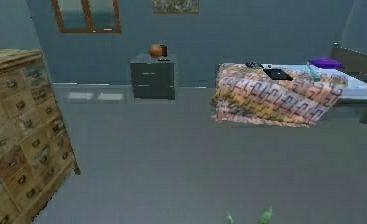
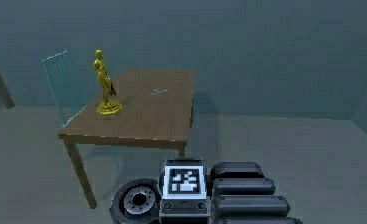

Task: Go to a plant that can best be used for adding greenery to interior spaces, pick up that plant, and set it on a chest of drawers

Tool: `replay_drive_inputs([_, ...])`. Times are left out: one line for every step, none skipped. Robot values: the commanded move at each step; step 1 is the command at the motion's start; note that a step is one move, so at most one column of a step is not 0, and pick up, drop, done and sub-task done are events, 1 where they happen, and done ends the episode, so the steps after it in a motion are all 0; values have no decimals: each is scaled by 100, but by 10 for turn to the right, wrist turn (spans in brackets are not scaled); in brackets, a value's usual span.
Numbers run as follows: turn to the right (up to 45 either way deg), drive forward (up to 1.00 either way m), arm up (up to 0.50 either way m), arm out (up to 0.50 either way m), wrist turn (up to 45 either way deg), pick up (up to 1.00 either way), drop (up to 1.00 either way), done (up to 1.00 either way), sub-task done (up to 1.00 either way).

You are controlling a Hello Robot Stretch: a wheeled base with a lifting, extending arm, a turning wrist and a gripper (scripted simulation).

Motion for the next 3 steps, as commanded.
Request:
replay_drive_inputs([0,100,0,0,0,0,0,0,0])
replay_drive_inputs([0,100,0,0,0,0,0,0,0])
replay_drive_inputs([-30,0,0,0,0,0,0,0,0])
